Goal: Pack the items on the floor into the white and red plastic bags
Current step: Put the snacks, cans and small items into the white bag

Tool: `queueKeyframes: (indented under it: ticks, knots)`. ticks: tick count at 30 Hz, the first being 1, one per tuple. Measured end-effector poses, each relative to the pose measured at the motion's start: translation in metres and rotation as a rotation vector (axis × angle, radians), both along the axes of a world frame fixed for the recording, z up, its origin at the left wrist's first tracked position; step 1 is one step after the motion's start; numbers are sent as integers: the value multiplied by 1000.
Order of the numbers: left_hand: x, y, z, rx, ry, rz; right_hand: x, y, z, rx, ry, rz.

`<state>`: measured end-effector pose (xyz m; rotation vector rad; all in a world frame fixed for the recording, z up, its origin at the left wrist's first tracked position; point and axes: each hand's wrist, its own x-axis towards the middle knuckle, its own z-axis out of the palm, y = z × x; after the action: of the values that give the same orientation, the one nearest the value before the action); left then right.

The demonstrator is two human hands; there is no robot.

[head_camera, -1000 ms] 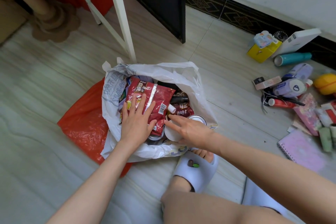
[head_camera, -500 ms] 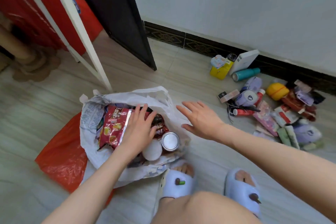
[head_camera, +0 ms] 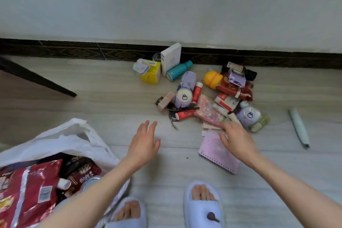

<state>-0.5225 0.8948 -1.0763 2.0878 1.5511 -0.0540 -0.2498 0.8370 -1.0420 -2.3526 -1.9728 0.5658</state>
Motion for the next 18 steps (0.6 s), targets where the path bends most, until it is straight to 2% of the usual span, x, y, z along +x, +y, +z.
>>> queueKeyframes:
  ticks: [3, 7, 18]
  knots:
    - [18, 26, -22, -14, 1, 34, 12, -9, -42, -119, 60, -104]
    - [32, 65, -39, 93, -182, 103, 16, -13, -74, -294, 46, -153]
    - [54, 101, -60, 107, -285, 313, 18, -5, -87, -312, -30, -174]
